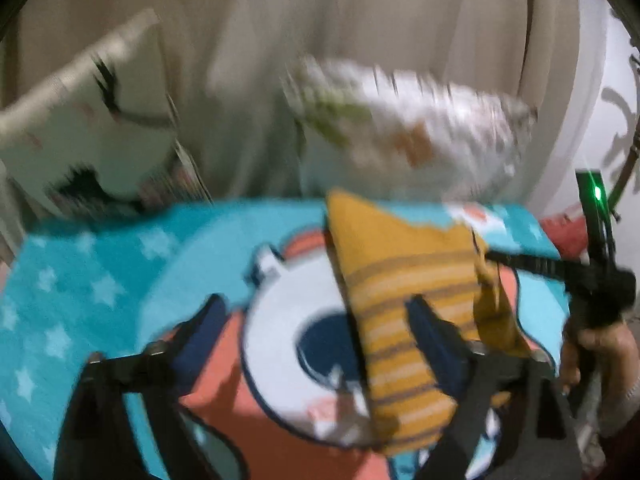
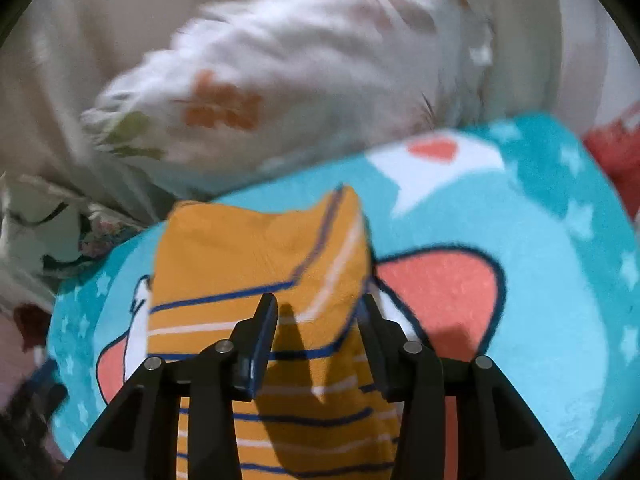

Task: Fold small clothes
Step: 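Release the folded sweater with the right gripper and lift away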

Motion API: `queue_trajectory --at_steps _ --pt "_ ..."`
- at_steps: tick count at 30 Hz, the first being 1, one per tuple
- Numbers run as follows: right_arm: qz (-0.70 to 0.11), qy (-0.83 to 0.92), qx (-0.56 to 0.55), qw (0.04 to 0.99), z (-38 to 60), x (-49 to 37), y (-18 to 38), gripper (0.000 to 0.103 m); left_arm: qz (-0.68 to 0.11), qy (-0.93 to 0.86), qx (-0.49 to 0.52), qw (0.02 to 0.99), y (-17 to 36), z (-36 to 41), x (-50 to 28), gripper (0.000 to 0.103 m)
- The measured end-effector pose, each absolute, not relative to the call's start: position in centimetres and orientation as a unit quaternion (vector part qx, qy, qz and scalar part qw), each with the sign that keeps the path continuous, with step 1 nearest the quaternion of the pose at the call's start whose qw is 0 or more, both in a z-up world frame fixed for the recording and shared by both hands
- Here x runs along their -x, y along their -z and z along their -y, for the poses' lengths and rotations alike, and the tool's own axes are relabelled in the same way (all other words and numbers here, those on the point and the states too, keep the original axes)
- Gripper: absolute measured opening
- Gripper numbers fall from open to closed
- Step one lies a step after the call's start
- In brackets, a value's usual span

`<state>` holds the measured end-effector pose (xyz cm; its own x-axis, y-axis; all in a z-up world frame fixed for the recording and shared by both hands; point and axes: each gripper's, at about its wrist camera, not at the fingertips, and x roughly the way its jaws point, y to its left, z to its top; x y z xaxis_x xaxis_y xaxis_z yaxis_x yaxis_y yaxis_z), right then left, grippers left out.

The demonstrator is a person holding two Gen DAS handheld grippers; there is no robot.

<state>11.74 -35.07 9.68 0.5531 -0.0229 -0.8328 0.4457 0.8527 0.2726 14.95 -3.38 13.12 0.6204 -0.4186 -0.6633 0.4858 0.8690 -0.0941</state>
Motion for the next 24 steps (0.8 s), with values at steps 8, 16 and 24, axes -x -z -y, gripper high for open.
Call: queue_trajectory --at_steps 8,16,24 --pt "-0.487 0.162 -0.212 0.832 33.8 -15.1 -5.9 0.063 -0.334 0.292 -0.004 0.896 -14.7 1.8 -16.4 0.102" --pt "-0.469 0.173 -0.254 0.828 33.6 -11.1 -9.5 0.066 -0.268 0.194 -0.071 0.941 -15.8 2.4 -13.7 0.103" --pt "-0.458 0.158 -0.281 0.829 32.1 -2.1 -10.5 0.066 -0.261 0.118 -0.116 0.951 -16.9 4.1 -5.9 0.103"
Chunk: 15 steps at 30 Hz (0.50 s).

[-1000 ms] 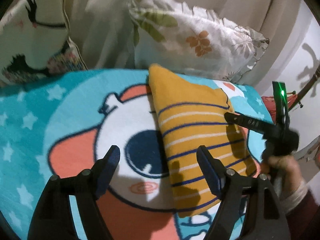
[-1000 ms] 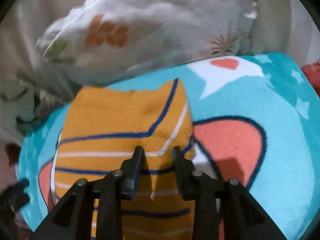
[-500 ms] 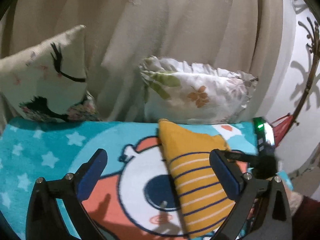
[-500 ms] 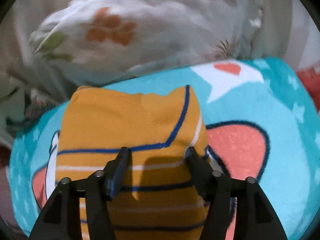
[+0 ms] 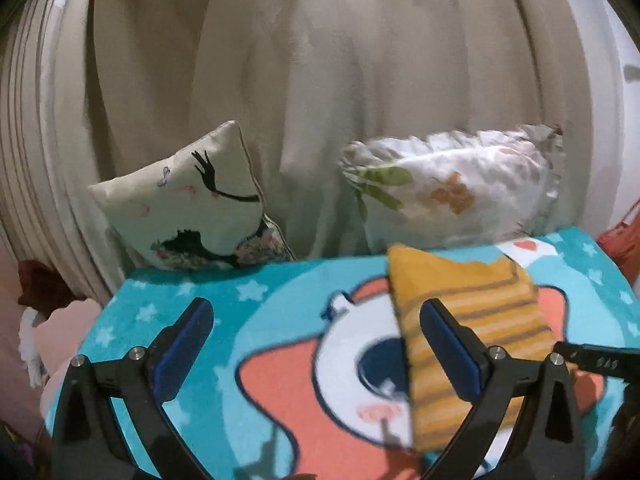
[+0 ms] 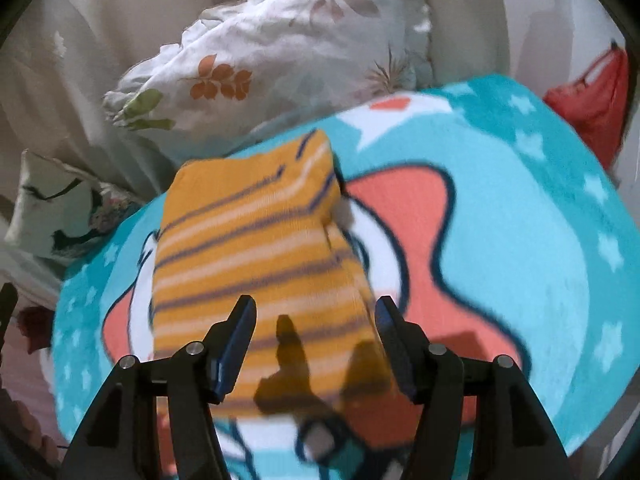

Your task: Fold small clothes

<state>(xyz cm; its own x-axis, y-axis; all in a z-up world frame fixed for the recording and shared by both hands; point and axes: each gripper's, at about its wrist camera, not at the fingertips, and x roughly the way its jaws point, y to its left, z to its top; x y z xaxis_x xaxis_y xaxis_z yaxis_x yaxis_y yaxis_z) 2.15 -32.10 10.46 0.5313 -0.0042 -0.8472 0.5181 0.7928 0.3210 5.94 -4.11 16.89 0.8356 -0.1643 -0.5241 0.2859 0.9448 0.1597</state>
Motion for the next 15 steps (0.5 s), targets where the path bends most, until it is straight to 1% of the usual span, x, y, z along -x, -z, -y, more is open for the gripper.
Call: queue_trajectory --at_steps 3,6,8,12,15 --pt "-0.466 0.140 -0.276 0.829 31.3 1.2 -10.7 0.066 -0.304 0.126 -0.100 0.939 -16.8 5.3 -2.4 0.103" --pt "-0.466 0.132 -0.256 0.837 30.7 5.4 -11.7 0.066 -0.319 0.138 -0.089 0.934 -17.3 6.3 1.6 0.103" --pt "-0.468 0.132 -0.239 0.841 30.5 8.1 -12.0 0.066 -0.299 0.144 -0.082 0.940 -18.3 6.4 4.6 0.103" --pt "-0.466 0.121 -0.244 0.841 30.5 12.3 -12.4 0.066 -0.228 0.161 -0.052 0.959 -21.3 5.8 10.5 0.103" --pt "-0.462 0.109 -0.244 0.846 30.3 14.1 -12.9 0.066 -0.223 0.176 -0.047 0.957 -22.3 6.1 12.2 0.103"
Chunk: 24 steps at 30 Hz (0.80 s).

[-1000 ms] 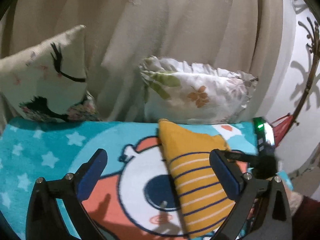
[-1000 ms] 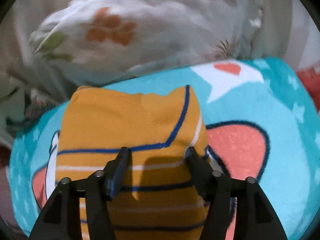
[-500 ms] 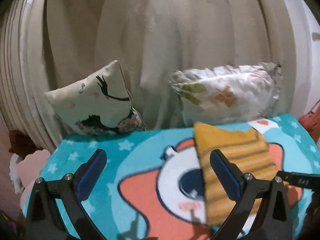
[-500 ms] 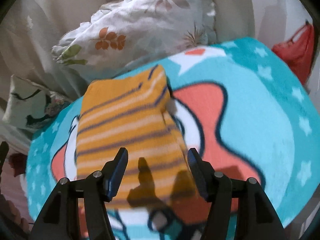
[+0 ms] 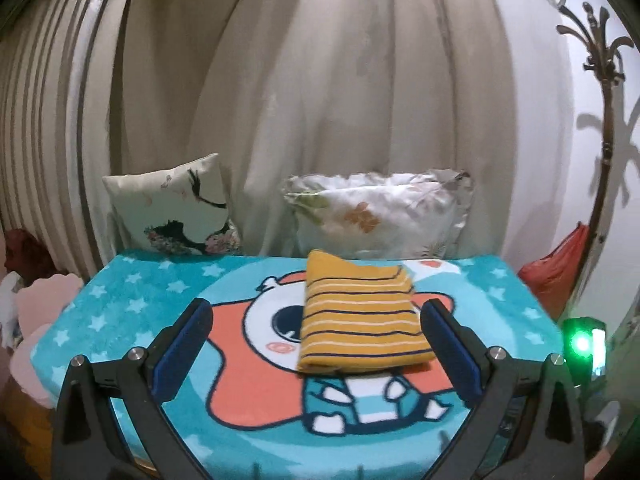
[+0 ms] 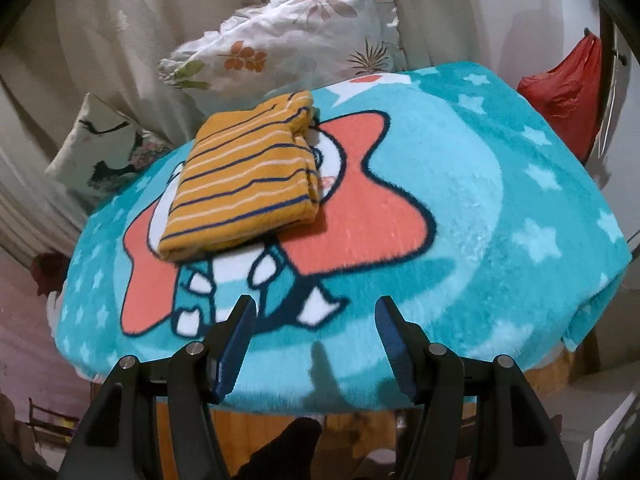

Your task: Fold small clothes

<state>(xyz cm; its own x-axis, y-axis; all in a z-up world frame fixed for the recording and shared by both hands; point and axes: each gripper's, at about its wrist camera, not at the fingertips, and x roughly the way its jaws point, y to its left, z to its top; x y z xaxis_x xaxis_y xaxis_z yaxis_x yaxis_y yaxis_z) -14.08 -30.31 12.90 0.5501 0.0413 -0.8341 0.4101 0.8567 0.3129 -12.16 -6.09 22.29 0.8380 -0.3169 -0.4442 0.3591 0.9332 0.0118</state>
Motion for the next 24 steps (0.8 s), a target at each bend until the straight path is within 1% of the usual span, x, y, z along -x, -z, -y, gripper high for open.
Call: queue_trajectory --at_steps 2,5,7,10,15,19,24 --pt "-0.460 0.108 -0.240 0.848 30.2 14.9 -13.3 0.066 -0.243 0.188 -0.059 0.950 -22.4 6.7 12.4 0.103" --pt "-0.458 0.104 -0.237 0.850 30.0 15.3 -13.8 0.066 -0.298 0.230 -0.059 0.925 -21.4 7.6 11.6 0.103" --pt "-0.459 0.107 -0.229 0.852 29.6 15.5 -14.1 0.068 -0.330 0.259 -0.068 0.905 -20.3 8.4 11.2 0.103" --pt "-0.468 0.117 -0.219 0.848 29.0 15.7 -13.8 0.068 -0.341 0.255 -0.078 0.902 -19.2 8.7 11.2 0.103" --pt "-0.494 0.127 -0.219 0.831 27.7 15.0 -12.4 0.068 -0.357 0.243 -0.076 0.899 -18.2 6.9 9.2 0.103" --pt "-0.511 0.128 -0.207 0.824 25.3 13.3 -11.8 0.068 -0.391 0.222 -0.093 0.888 -16.8 5.8 7.3 0.103" --pt "-0.516 0.120 -0.175 0.830 21.7 10.9 -12.0 0.068 -0.409 0.218 -0.104 0.880 -15.7 4.0 5.4 0.103"
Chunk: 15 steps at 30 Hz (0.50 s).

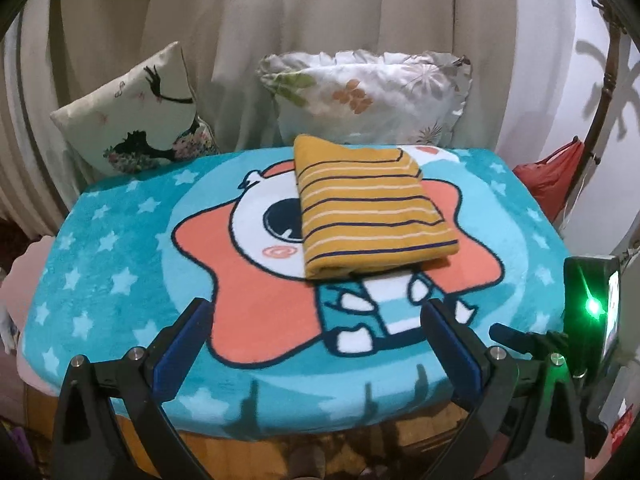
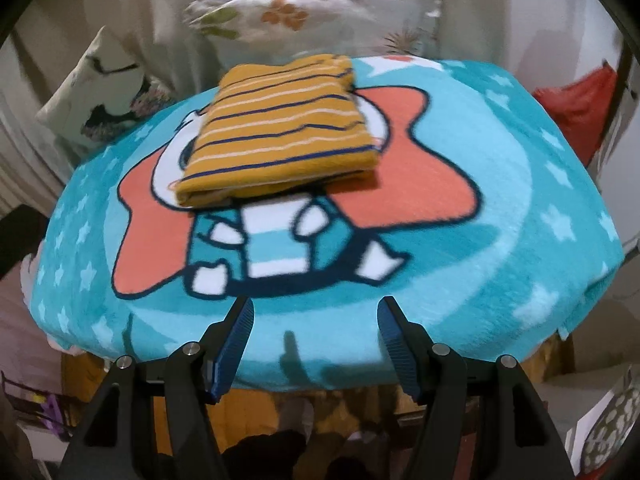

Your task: Fold small clothes

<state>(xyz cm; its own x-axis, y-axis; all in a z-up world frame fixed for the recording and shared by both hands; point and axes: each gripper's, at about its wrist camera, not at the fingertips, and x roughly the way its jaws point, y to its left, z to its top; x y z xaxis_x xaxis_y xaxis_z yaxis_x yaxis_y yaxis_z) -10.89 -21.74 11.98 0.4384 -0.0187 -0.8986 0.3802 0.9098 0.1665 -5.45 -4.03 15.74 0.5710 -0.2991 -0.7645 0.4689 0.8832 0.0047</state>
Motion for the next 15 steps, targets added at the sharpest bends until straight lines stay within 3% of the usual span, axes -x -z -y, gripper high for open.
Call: queue_trajectory --at_steps 15 --pt "-0.533 0.148 -0.180 0.813 19.0 6.7 -10.5 0.070 -0.463 0.244 -0.093 0.847 -13.4 1.1 0.6 0.103"
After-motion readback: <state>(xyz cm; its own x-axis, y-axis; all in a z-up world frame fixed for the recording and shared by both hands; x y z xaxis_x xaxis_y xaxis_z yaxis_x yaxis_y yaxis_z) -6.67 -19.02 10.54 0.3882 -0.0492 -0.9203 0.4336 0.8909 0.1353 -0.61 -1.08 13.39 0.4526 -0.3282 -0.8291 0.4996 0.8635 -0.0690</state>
